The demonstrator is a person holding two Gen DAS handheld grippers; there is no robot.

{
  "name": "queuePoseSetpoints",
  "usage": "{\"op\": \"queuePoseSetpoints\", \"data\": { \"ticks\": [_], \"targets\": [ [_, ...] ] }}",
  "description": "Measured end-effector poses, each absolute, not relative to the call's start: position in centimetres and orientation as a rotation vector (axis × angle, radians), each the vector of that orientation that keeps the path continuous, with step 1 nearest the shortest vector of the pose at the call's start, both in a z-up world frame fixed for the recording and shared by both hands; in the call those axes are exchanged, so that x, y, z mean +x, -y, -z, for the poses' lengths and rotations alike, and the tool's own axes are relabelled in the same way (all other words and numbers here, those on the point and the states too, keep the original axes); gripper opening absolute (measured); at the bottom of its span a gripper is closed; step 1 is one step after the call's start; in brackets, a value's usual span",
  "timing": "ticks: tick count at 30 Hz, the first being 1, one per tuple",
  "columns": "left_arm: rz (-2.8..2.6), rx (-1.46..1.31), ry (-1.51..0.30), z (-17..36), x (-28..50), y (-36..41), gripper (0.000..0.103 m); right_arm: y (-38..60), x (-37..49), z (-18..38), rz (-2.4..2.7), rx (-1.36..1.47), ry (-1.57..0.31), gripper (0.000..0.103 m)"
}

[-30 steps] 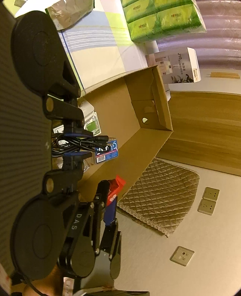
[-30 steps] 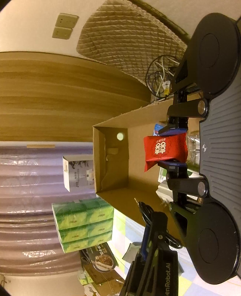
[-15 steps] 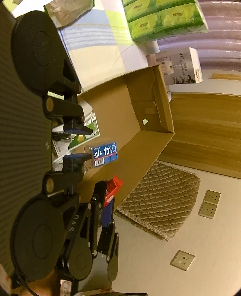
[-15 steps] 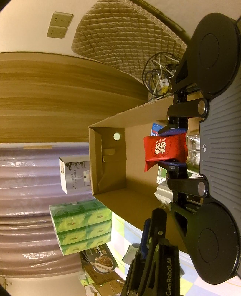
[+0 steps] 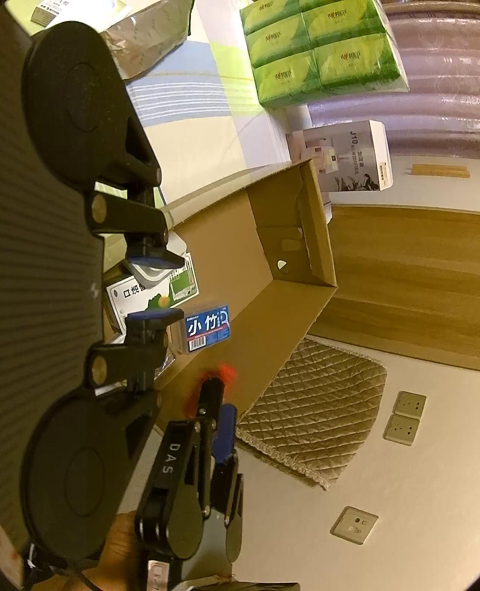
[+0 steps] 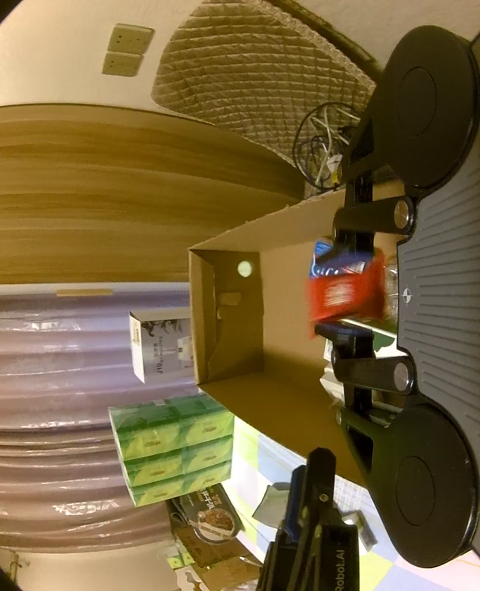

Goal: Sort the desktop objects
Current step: 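Open the right tool to drop the red candy packet into the box, then move both open tools back over the medicine boxes on the table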

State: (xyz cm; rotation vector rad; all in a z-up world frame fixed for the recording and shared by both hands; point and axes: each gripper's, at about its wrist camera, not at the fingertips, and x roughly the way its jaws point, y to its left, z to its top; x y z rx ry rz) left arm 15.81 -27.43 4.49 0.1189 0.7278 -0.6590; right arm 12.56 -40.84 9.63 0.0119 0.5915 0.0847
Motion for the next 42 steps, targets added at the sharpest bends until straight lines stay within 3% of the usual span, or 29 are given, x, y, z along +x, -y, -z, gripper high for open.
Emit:
{"op": "queuePoseSetpoints", "data": {
  "ticks": [1,9,18,24,28,35,42],
  "targets": [
    [0.657,0.117,-0.727,-4.5,15.8,27.3,0.019,40.8,12.4,-9.7,-0.088,0.014,-0.583,0.060],
    [0.651,0.112,-0.711,-5.1,15.1,26.1,0.023,40.4,10.8,-10.1,-0.080,0.011,-0.576,0.060],
    [0.622,0.114,-0.701,-5.3,13.3,23.3,0.035,38.9,7.5,-10.3,-0.078,0.033,-0.567,0.065],
    [0.585,0.103,-0.708,-5.0,12.0,20.5,0.045,37.0,5.6,-10.6,-0.107,0.035,-0.563,0.072],
    [0.553,0.088,-0.714,-4.8,11.3,18.3,0.062,35.4,4.6,-10.7,-0.136,0.036,-0.568,0.076],
    [0.494,0.078,-0.729,-4.3,9.8,14.0,0.079,32.3,3.4,-10.5,-0.202,0.014,-0.580,0.078],
    [0.403,0.076,-0.745,-3.6,8.7,9.2,0.089,29.7,2.6,-10.4,-0.250,0.013,-0.582,0.081]
  ]
}}
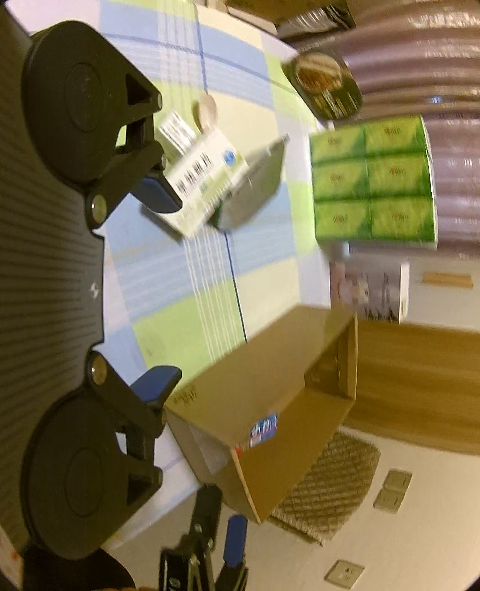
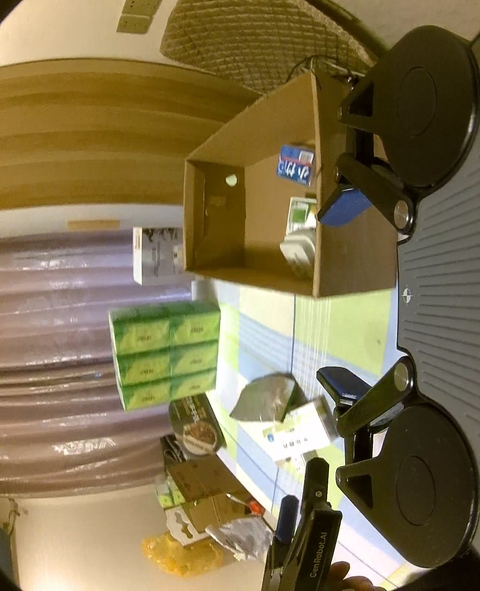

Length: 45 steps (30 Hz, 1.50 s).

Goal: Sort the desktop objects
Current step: 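Move both open tools back over the medicine boxes on the table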

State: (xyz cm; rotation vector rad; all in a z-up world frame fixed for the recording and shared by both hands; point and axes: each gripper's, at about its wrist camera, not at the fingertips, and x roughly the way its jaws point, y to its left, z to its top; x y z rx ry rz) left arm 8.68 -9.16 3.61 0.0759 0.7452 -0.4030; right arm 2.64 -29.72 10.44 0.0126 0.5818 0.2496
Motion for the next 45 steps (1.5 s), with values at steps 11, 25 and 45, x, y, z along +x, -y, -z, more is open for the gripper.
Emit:
{"op": "queuePoseSetpoints", "data": {
  "ticks": [11,25,45],
  "targets": [
    [0.306,0.117,-0.763,-2.8,7.8,3.1,0.096,25.7,2.1,-10.4,-0.353,-0.035,-0.588,0.089],
    [0.287,0.159,-0.757,-2.7,9.2,-1.3,0.099,20.8,3.2,-9.5,-0.463,-0.099,-0.617,0.101],
    [0.294,0.158,-0.800,0.3,12.0,-4.0,0.099,16.6,6.0,-6.6,-0.523,-0.147,-0.700,0.101]
  ]
}}
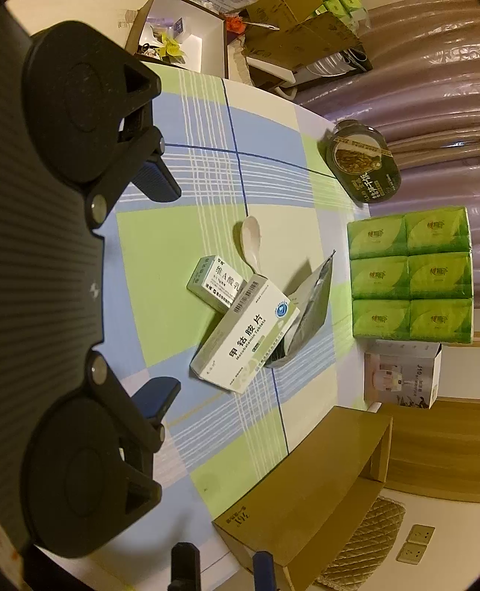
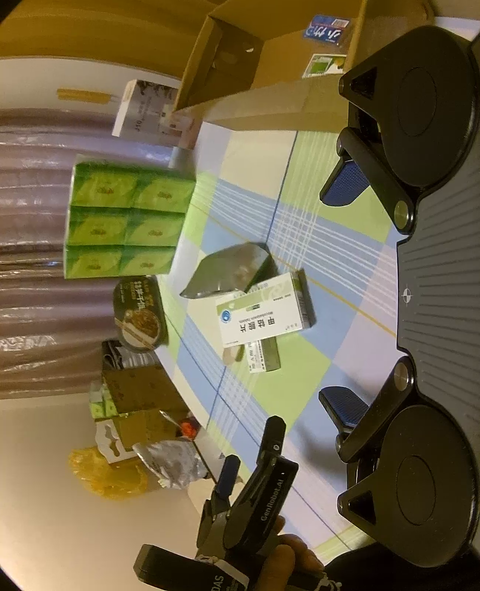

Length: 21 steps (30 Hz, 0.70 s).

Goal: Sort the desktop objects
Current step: 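Move both open tools back over the medicine boxes on the table, then grasp the white Mecobalamin box with the right tool while the left tool reaches the vitamin A box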

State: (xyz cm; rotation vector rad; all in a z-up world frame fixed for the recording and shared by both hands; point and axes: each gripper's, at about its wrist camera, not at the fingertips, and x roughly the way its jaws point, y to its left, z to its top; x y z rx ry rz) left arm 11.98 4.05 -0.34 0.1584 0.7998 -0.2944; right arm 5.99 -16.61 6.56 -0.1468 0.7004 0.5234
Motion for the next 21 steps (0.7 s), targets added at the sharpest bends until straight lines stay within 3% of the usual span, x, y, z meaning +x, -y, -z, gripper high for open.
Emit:
{"op": "queuePoseSetpoints", "data": {
  "ticks": [21],
  "targets": [
    [0.392,0.300,-0.767,5.1,17.8,-4.5,0.099,13.1,12.8,-1.5,-0.548,-0.226,-0.786,0.101]
  ]
}}
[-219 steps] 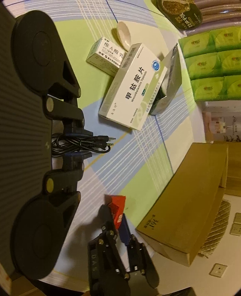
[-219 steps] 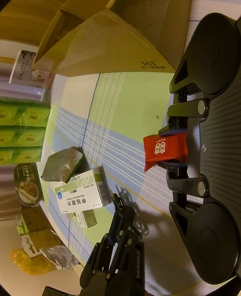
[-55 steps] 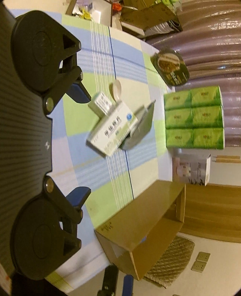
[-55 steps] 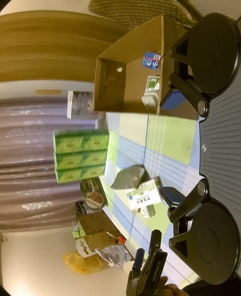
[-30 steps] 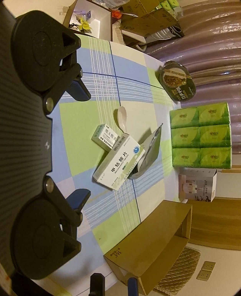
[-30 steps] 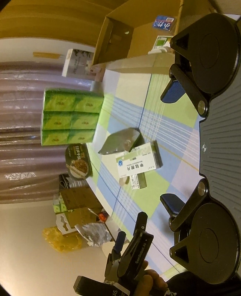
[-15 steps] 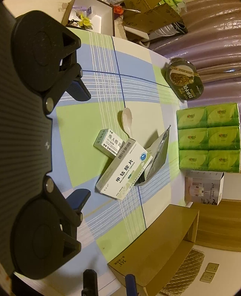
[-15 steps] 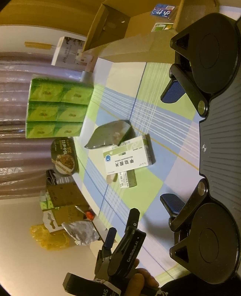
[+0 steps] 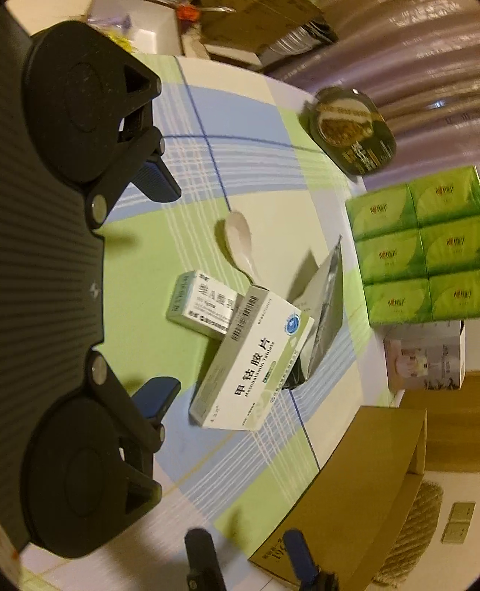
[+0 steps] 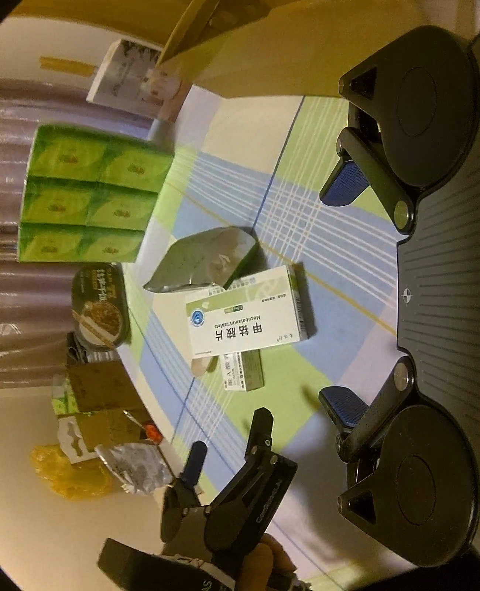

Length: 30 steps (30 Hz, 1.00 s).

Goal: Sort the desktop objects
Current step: 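Grasp the white Mecobalamin box with the right tool while the left tool reaches the vitamin A box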

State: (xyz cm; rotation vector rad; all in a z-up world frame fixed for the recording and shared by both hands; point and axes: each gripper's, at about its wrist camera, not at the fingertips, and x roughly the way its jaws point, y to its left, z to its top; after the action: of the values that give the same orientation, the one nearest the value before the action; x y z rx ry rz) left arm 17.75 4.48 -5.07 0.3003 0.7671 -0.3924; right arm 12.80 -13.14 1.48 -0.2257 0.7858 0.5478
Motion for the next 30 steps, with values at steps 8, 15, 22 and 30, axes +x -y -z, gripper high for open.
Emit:
{"op": "queuePoseSetpoints", "data": {
  "ticks": [8,15,22,30],
  "targets": [
    [0.458,0.407,-0.759,7.0,19.8,-3.3,0.095,11.9,16.2,1.2,-0.571,-0.240,-0.820,0.101],
    [0.491,0.385,-0.769,7.9,21.2,-3.5,0.092,10.8,18.1,2.9,-0.587,-0.266,-0.826,0.101],
    [0.492,0.436,-0.760,8.4,21.7,-2.9,0.092,9.6,19.7,3.7,-0.601,-0.298,-0.812,0.099],
    [0.502,0.429,-0.746,8.6,21.9,-2.4,0.092,9.6,20.7,4.1,-0.616,-0.291,-0.836,0.073]
  ]
}}
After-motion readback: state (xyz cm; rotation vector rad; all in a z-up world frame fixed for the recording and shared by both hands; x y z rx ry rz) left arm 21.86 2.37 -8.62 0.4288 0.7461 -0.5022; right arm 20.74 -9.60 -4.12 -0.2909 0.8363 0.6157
